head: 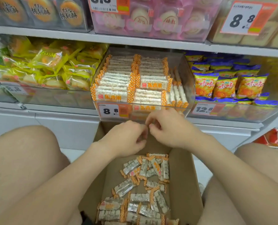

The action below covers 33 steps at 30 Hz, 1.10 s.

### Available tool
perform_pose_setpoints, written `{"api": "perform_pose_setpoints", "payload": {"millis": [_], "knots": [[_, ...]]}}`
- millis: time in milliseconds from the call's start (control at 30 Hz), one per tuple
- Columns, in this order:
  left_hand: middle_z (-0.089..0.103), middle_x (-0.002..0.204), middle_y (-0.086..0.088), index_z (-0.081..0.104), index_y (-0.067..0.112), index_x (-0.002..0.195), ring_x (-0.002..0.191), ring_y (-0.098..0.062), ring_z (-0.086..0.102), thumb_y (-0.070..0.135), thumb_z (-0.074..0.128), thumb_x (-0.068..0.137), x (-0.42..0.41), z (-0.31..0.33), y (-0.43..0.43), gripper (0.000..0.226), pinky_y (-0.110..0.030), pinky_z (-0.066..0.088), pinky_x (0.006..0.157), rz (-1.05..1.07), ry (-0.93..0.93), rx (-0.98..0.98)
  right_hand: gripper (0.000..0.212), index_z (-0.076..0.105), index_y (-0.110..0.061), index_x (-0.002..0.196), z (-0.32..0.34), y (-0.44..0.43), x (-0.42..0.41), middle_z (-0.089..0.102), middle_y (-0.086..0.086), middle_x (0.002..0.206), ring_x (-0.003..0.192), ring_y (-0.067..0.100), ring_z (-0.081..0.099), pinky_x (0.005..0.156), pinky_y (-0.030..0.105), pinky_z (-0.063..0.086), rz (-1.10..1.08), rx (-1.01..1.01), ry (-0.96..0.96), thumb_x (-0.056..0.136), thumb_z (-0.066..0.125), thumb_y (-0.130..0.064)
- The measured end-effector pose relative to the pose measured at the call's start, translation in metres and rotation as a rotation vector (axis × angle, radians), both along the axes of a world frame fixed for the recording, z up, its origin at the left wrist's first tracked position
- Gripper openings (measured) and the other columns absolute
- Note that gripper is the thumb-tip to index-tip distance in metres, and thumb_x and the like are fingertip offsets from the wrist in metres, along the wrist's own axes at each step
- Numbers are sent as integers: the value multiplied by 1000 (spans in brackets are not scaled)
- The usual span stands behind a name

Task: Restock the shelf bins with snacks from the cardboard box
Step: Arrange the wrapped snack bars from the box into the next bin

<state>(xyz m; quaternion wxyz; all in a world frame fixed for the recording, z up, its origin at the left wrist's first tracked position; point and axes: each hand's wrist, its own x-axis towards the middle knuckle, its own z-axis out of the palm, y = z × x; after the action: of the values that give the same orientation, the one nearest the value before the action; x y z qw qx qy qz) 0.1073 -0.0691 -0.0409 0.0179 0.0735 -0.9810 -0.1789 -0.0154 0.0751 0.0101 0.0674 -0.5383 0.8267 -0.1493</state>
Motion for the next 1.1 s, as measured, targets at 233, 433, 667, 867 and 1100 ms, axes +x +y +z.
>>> {"api": "perform_pose_setpoints", "payload": {"millis": [233, 433, 667, 867, 1100], "knots": [[68, 110, -1, 67, 24, 108, 99, -26, 65, 28, 62, 97, 1, -105, 8, 13, -43, 58, 87, -14, -570, -5, 12, 62, -17, 99, -85, 25, 13, 60, 7, 97, 84, 29, 66, 64, 37, 55, 116, 761, 24, 96, 51, -18], [62, 127, -7, 63, 16, 127, 113, -29, 62, 24, 60, 101, 34, -207, 34, 26, -41, 55, 96, 90, -856, 208, 14, 61, -15, 111, -162, 28, 18, 64, 9, 110, 95, 30, 67, 80, 44, 61, 202, 804, -21, 101, 54, -21], [55, 143, -10, 46, 16, 149, 121, -29, 59, 17, 64, 98, 56, -269, 27, 54, -39, 52, 99, 120, -1100, 239, 19, 70, -7, 107, -240, 27, 35, 64, 14, 105, 80, 27, 63, 66, 38, 55, 233, 974, -308, 97, 54, -6], [36, 165, -7, 21, 22, 165, 141, -29, 48, 7, 44, 99, 70, -303, 27, 71, -39, 48, 107, 115, -1283, 222, 45, 52, -3, 148, -285, 17, 70, 62, 14, 121, 64, 18, 43, 50, 28, 33, 276, 1129, -590, 103, 48, -4], [60, 138, -11, 48, 8, 148, 114, -29, 63, 10, 68, 96, 72, -308, 21, 55, -37, 54, 89, 133, -1269, 166, 62, 27, -15, 162, -321, 45, 89, 33, 8, 165, 145, 34, 41, 106, 40, 47, 235, 1309, -615, 104, 50, -18]]}}
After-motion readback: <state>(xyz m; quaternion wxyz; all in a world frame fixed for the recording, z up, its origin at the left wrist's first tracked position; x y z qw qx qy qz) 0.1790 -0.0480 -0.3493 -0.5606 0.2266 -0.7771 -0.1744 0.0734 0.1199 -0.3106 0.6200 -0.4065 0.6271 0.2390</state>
